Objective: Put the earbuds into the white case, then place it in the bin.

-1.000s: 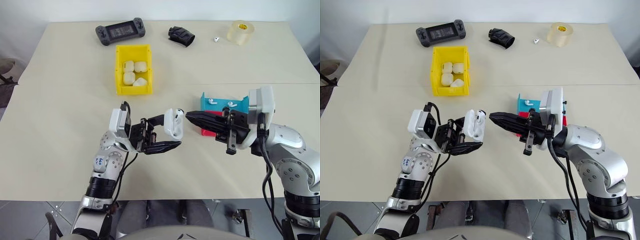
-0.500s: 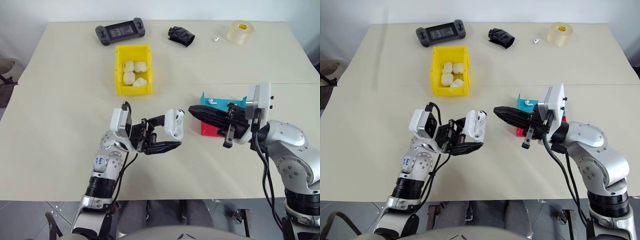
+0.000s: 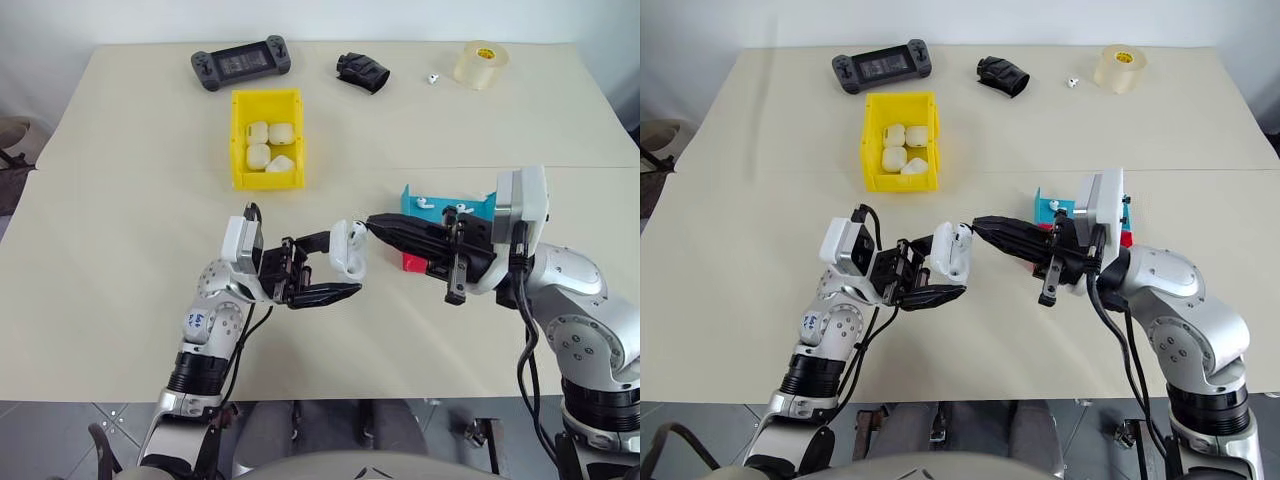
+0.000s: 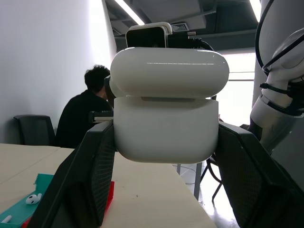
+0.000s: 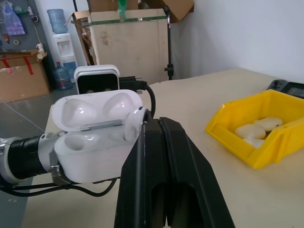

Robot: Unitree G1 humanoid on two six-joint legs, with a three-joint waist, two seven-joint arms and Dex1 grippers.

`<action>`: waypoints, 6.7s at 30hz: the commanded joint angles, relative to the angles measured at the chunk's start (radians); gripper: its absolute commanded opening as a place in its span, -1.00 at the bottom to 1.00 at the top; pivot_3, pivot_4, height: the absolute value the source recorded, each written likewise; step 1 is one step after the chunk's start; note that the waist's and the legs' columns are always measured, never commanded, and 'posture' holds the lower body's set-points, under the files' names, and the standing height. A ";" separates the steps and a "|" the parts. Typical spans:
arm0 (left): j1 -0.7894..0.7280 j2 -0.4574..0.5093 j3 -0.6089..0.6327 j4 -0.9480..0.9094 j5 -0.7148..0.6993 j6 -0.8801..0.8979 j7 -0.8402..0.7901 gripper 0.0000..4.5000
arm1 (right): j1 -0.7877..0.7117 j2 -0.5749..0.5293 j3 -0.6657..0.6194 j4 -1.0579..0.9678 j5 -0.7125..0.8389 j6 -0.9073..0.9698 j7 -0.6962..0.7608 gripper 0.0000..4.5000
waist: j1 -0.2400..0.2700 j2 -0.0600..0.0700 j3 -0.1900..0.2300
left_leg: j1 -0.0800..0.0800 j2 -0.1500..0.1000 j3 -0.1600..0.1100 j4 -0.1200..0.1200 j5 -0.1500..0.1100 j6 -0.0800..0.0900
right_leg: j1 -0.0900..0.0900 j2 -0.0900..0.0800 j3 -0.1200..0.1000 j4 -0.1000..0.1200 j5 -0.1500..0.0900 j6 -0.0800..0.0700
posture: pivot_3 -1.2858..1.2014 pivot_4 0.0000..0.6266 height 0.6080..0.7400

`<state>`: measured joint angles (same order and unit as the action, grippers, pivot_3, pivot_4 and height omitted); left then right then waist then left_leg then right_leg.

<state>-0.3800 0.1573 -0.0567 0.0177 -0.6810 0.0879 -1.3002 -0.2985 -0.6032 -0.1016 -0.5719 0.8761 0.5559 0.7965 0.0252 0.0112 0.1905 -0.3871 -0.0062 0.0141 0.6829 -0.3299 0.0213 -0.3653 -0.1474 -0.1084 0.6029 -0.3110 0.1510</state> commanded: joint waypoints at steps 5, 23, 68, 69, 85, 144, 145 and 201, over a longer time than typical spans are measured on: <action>-0.011 -0.006 0.009 0.001 0.000 -0.011 0.010 0.23 | 0.021 -0.024 -0.029 -0.071 0.069 0.030 -0.008 -0.99 | 0.000 0.000 0.000 | 0.000 0.000 0.000 0.000 0.000 0.000 | 0.000 0.000 0.000 0.000 0.000 0.000 | 0.03 -0.52 1.00; -0.003 -0.003 0.025 0.010 -0.003 -0.034 0.004 0.23 | 0.087 -0.067 -0.105 -0.086 0.143 0.062 -0.030 -0.99 | 0.002 0.000 0.000 | 0.000 0.000 0.000 0.000 0.000 0.000 | 0.000 0.000 0.000 0.000 0.000 0.000 | 0.03 -0.52 1.00; 0.154 0.034 -0.007 -0.258 -0.019 -0.019 0.107 0.23 | -0.838 -0.250 0.446 1.538 -0.985 -0.528 0.420 0.98 | -0.011 0.002 0.000 | -0.003 0.001 0.010 -0.001 -0.001 0.001 | 0.000 0.000 -0.001 -0.007 0.001 0.001 | 0.03 -0.52 1.00; 0.156 0.034 -0.008 -0.262 -0.019 -0.018 0.114 0.23 | -0.860 -0.236 0.447 1.581 -1.002 -0.550 0.416 0.98 | -0.012 0.002 0.000 | -0.002 0.001 0.011 -0.001 -0.001 0.001 | 0.000 0.000 -0.001 -0.007 0.001 0.001 | 0.03 -0.52 1.00; 0.166 0.037 -0.006 -0.268 -0.004 -0.057 0.157 0.23 | -0.935 -0.125 0.446 1.829 -1.164 -0.693 0.380 0.98 | -0.028 0.002 0.000 | -0.002 0.001 0.011 -0.001 0.000 0.001 | -0.001 0.000 -0.001 -0.003 0.001 0.001 | 0.03 -0.52 1.00; 0.158 0.054 0.022 -0.214 -0.018 -0.097 0.147 0.23 | -0.768 -0.159 0.068 1.241 -0.734 -0.319 0.691 -0.74 | -0.021 0.002 0.000 | -0.002 0.001 0.011 0.000 0.000 0.000 | -0.003 -0.001 0.001 0.001 0.001 0.001 | 0.03 -0.52 1.00; 0.145 0.050 0.024 -0.201 -0.018 -0.098 0.147 0.23 | -0.691 -0.149 0.006 1.050 -0.622 -0.158 0.659 -0.74 | -0.016 0.002 0.000 | -0.002 0.001 0.010 0.001 0.000 0.000 | -0.003 -0.001 0.001 0.001 0.001 0.001 | 0.03 -0.52 1.00; -0.036 -0.006 0.065 -0.010 0.003 -0.092 0.125 0.23 | 0.094 0.293 0.038 -0.043 0.297 0.131 -0.308 -0.74 | -0.003 0.001 0.000 | -0.002 -0.004 0.006 0.000 0.000 -0.001 | -0.009 0.000 0.005 0.008 0.000 0.000 | 0.03 -0.52 1.00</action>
<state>-0.4135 0.1585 -0.0006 0.0461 -0.6620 0.0116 -1.1709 -0.2136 -0.3011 -0.0665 -0.6156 1.1669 0.6955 0.4841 0.0220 0.0126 0.1903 -0.3894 -0.0102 0.0197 0.6830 -0.3297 0.0206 -0.3747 -0.1475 -0.1030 0.6110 -0.3106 0.1514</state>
